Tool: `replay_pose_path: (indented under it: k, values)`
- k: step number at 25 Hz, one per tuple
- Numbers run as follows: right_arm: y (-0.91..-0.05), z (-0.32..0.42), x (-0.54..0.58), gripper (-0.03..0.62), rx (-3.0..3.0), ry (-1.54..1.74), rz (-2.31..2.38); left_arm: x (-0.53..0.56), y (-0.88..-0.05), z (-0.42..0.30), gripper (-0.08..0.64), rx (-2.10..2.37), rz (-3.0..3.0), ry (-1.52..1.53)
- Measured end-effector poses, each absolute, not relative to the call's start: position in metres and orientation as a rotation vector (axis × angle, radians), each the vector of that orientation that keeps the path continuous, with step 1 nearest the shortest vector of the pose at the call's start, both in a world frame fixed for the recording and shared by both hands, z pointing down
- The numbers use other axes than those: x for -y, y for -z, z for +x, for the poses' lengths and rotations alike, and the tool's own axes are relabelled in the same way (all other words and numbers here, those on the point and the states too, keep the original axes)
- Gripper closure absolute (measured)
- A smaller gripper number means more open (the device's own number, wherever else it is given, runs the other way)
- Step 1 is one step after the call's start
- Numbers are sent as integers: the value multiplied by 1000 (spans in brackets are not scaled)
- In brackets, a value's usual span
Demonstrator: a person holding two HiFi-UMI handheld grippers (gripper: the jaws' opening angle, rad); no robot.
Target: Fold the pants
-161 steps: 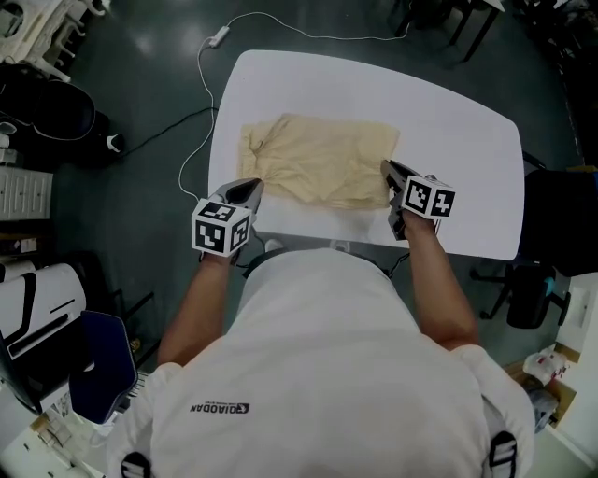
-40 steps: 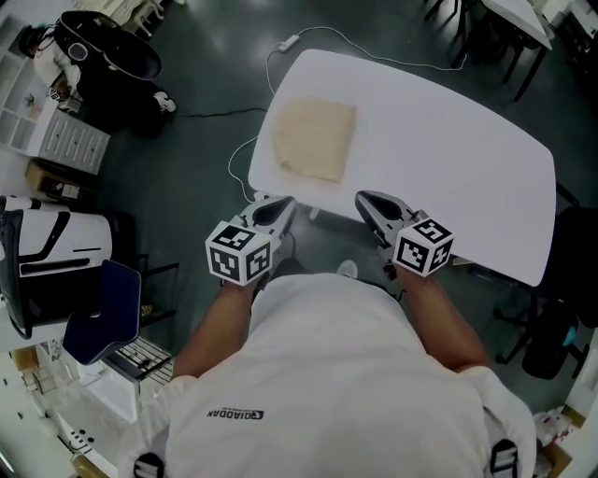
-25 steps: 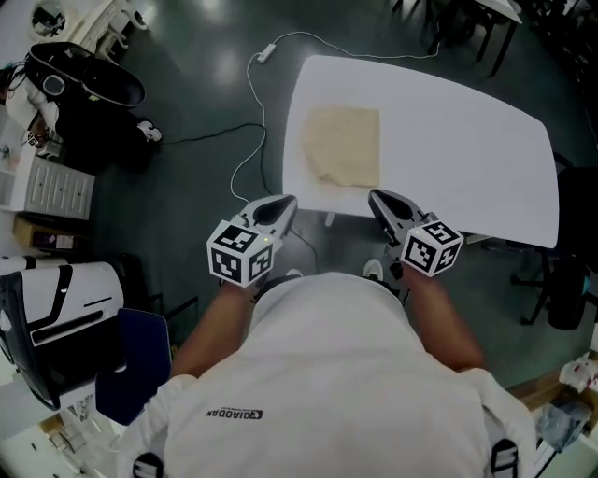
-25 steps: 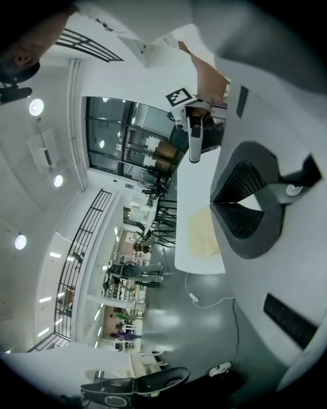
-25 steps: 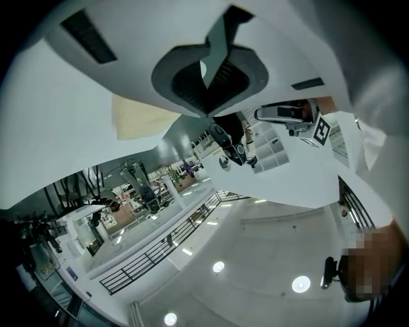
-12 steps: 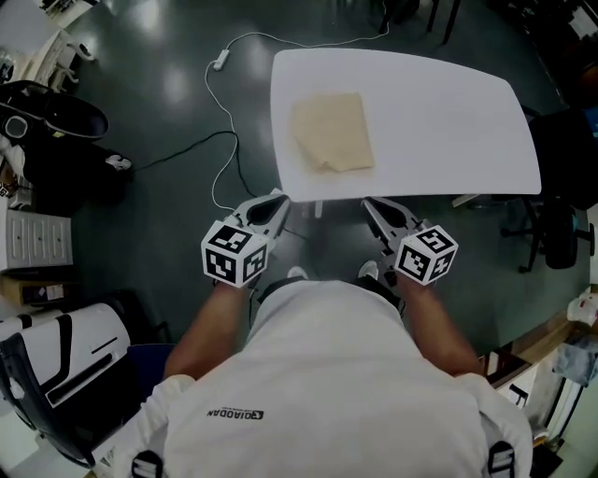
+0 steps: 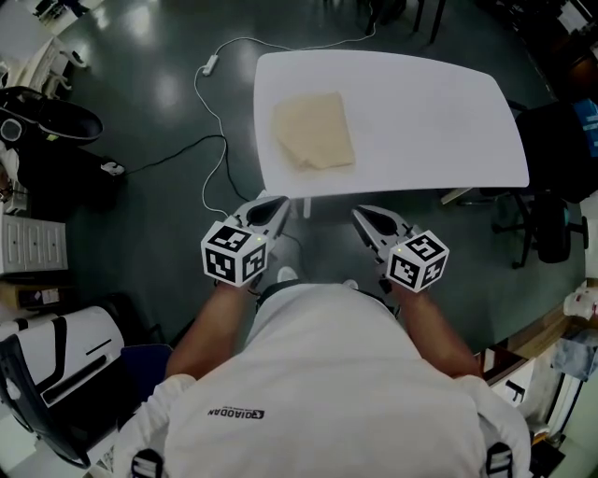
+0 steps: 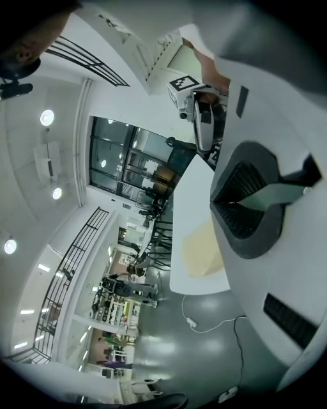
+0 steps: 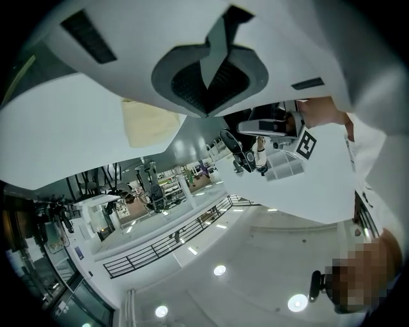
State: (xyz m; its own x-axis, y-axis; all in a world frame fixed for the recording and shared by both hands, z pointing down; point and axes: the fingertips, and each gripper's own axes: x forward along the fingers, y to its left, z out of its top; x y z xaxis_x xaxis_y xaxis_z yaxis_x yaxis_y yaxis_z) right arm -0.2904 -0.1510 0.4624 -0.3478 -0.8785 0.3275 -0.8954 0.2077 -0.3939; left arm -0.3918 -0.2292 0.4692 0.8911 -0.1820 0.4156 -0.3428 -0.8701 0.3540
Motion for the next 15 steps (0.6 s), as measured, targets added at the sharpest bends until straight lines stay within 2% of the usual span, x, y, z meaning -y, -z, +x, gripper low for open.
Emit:
replay_pose_path:
  k: [15]
  values:
    - [-483,-268,86,574,2434,-913,1708,160,-470,-355,532,391,2636,-594]
